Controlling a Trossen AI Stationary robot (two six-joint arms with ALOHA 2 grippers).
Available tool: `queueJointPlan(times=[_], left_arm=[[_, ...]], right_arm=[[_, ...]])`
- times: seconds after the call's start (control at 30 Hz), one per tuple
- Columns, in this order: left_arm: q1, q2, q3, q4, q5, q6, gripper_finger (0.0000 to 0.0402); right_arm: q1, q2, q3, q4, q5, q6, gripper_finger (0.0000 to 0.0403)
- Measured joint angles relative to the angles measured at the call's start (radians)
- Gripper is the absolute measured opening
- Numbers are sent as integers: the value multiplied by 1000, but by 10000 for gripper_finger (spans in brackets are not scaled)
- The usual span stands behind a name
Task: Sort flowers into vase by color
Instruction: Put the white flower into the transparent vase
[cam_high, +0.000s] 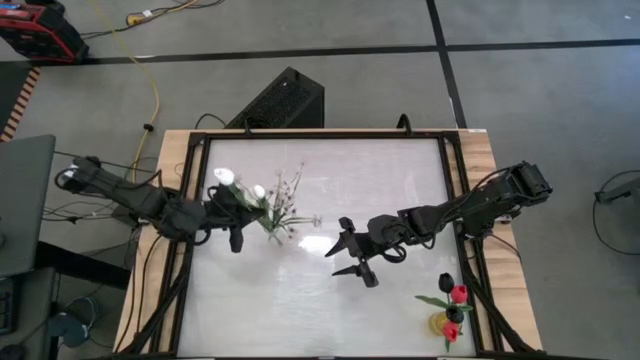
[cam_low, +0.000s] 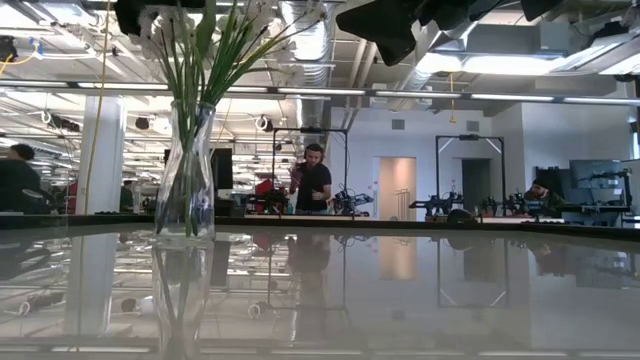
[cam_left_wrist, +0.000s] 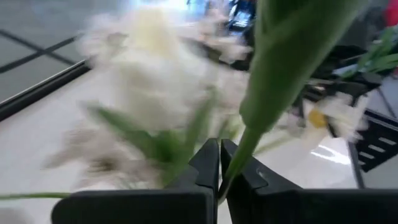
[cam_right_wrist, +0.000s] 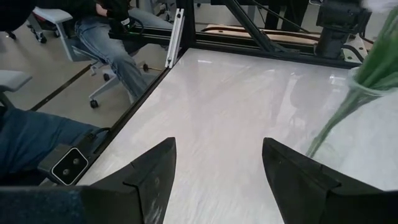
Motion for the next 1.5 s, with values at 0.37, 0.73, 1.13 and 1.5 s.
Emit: queueJointPlan(times=[0.37, 0.73, 1.13, 1.5], left_arm=[[41, 43, 20, -111, 53, -56, 0], [41, 166, 20, -104, 142, 22, 0], [41, 164, 20, -112, 236, 51, 68], [41, 164, 91, -281, 306, 92, 180]], right_arm=[[1, 0, 0, -2, 0, 0, 265], [1, 0, 0, -15, 0, 0, 265], [1, 0, 0, -16, 0, 0, 265], [1, 0, 0, -42, 0, 0, 265]])
